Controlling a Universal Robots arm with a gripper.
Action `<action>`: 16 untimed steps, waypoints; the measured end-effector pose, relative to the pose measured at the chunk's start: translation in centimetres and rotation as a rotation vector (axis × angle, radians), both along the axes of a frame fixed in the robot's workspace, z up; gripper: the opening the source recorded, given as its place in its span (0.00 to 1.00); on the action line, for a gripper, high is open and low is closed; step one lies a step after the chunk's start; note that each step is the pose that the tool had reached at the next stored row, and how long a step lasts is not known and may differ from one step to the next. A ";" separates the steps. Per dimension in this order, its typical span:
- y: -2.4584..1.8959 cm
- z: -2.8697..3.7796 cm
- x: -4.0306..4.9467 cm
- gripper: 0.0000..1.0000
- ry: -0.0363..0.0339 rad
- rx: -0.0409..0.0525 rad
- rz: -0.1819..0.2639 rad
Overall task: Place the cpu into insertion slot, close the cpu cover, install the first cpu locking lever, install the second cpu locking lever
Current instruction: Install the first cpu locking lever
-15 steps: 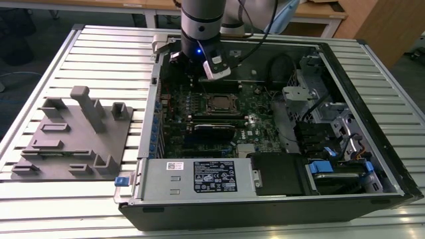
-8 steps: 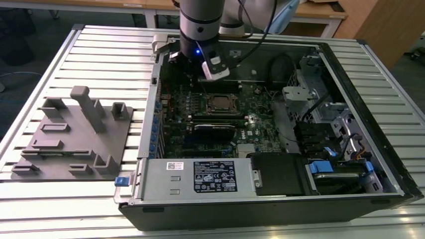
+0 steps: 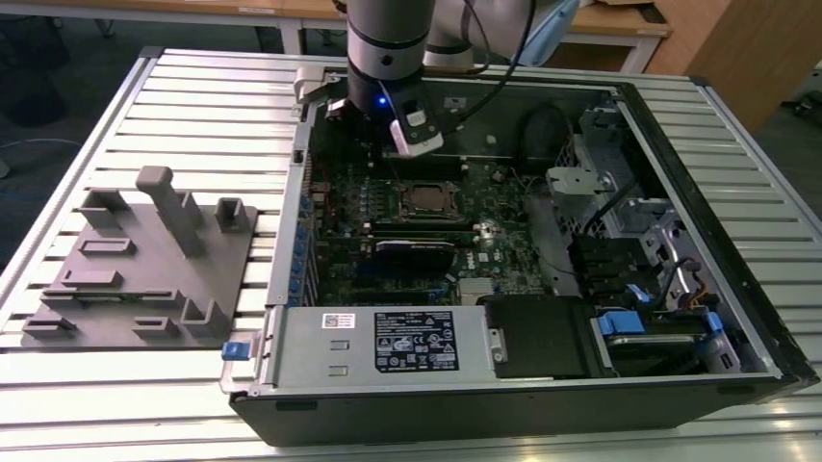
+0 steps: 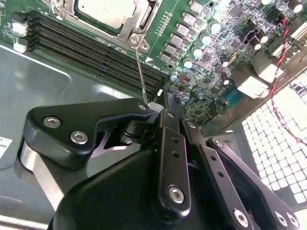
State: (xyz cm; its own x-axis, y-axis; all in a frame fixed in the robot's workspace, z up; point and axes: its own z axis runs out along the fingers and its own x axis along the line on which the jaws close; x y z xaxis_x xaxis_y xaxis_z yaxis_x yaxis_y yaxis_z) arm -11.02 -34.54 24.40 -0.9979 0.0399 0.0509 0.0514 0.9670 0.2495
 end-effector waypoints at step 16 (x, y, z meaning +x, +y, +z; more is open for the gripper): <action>0.00 -0.23 3.51 0.10 -0.0001 0.0000 0.000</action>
State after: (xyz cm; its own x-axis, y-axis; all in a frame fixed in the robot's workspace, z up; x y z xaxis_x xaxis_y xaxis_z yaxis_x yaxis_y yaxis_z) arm -7.51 -34.53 24.17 -0.9979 0.0399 0.0508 0.0514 0.9670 0.2495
